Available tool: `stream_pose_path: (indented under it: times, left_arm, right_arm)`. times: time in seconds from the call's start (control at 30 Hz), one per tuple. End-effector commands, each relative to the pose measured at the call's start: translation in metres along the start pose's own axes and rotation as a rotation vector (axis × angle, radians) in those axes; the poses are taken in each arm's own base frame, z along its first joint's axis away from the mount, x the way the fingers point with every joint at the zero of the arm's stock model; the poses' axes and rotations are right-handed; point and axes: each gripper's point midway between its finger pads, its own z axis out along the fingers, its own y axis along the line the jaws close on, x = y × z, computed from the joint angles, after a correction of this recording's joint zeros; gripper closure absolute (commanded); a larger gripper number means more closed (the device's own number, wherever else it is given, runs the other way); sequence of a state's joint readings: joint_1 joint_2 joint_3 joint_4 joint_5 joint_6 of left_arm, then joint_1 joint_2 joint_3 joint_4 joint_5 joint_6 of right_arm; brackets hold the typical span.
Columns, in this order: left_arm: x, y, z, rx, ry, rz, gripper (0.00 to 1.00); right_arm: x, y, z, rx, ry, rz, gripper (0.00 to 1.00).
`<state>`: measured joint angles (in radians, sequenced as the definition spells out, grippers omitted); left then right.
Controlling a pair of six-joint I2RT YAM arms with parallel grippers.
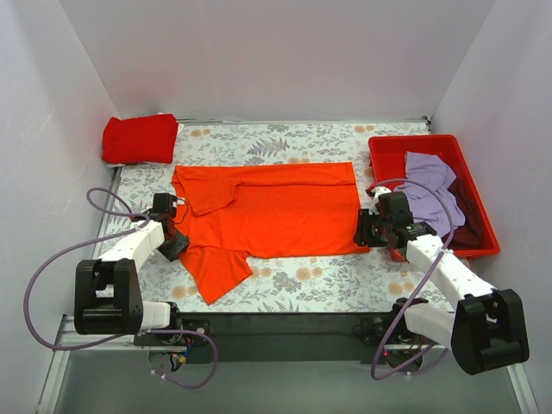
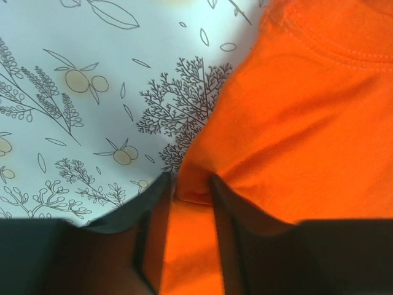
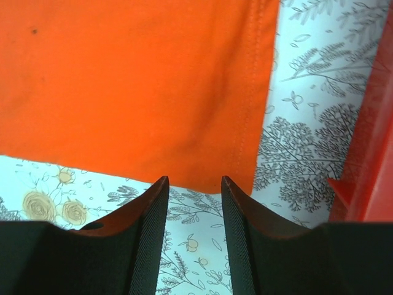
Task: Fold and stack the t-shirts
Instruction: Fold the tshirt
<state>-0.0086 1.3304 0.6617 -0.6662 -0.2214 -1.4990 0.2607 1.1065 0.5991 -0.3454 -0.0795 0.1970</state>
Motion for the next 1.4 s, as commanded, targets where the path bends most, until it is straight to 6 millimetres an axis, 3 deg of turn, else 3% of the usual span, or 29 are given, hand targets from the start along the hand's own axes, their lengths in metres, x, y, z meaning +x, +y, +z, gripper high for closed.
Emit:
stream_pose_path:
  times: [0.0,0.1,0.33,0.6,0.9,1.1,1.37]
  left_arm:
    - [0.008,0.007,0.009,-0.034,0.035,0.016,0.76]
    - [0.009,0.010,0.009,-0.049,0.035,0.013,1.00]
    - [0.006,0.007,0.007,-0.038,0.024,0.014,1.00]
    - [-0.001,0.004,-0.003,0.008,-0.020,-0.009,1.00]
    - [-0.009,0.003,-0.012,0.025,-0.062,-0.029,1.00]
    - [-0.011,0.005,-0.014,0.025,-0.078,-0.036,1.00]
    - [-0.013,0.003,-0.016,0.037,-0.087,-0.040,1.00]
  right_arm:
    - [0.001,-0.020,-0.004,0.111,-0.024,0.048,0.53]
    - [0.002,-0.028,-0.004,0.163,-0.027,0.070,0.52]
    - [0.012,-0.041,-0.004,0.253,0.044,0.112,0.52]
    - [0.027,-0.041,0.003,0.264,0.103,0.164,0.55]
    - [0.020,-0.031,0.002,0.240,0.096,0.181,0.56]
    - [-0.002,-0.027,-0.006,0.239,0.034,0.196,0.56]
    - [0.005,-0.029,0.006,0.263,0.067,0.216,0.56]
